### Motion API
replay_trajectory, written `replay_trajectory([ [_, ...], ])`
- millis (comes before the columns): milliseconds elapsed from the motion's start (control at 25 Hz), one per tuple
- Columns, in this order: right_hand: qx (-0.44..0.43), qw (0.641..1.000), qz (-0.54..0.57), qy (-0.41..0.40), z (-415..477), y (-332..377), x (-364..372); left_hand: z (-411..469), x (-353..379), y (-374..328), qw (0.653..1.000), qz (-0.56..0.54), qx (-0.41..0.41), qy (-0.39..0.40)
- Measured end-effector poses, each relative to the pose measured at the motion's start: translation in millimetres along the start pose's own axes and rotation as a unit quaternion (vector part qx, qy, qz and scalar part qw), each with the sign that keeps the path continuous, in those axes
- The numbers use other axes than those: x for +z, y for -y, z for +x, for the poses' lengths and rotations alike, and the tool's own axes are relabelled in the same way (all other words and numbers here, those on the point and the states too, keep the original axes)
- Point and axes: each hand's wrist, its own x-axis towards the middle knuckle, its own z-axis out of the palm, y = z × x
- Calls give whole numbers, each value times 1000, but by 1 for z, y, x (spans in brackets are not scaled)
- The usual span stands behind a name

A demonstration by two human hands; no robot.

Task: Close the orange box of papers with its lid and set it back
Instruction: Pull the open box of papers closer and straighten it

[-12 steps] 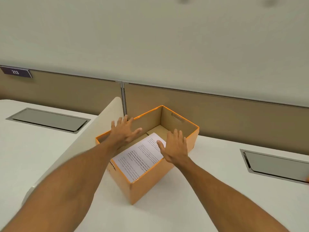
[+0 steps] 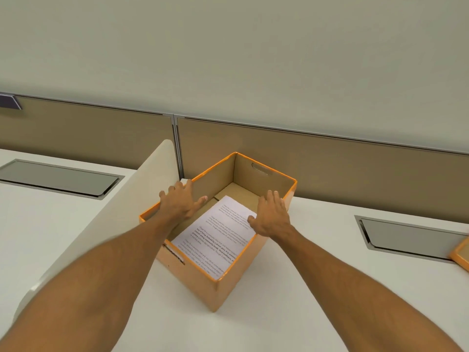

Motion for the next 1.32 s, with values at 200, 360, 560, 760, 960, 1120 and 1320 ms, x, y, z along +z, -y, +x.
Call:
replay_trajectory([
  [200,20,999,-39,-1,-6,-33,-11,-10,-2,-14,999,-11,31,-31],
  [360,90,993,78,-7,-15,-31,-12,-9,-5,-26,995,-104,9,1],
  [560,232,928,286,50,-24,-30,-8,-7,-3,-35,994,-104,-6,44],
  [760,276,888,360,68,-26,-32,-12,-8,-9,-45,994,-82,-42,50],
  [960,239,899,365,37,-38,-66,-17,-23,-10,-67,989,-91,-81,79],
  [1120,241,903,355,13,-56,-106,-27,-40,-8,-107,984,-130,-78,97],
  [1320,231,901,367,-14,-84,-171,-46,-66,-8,-173,986,-135,-58,79],
])
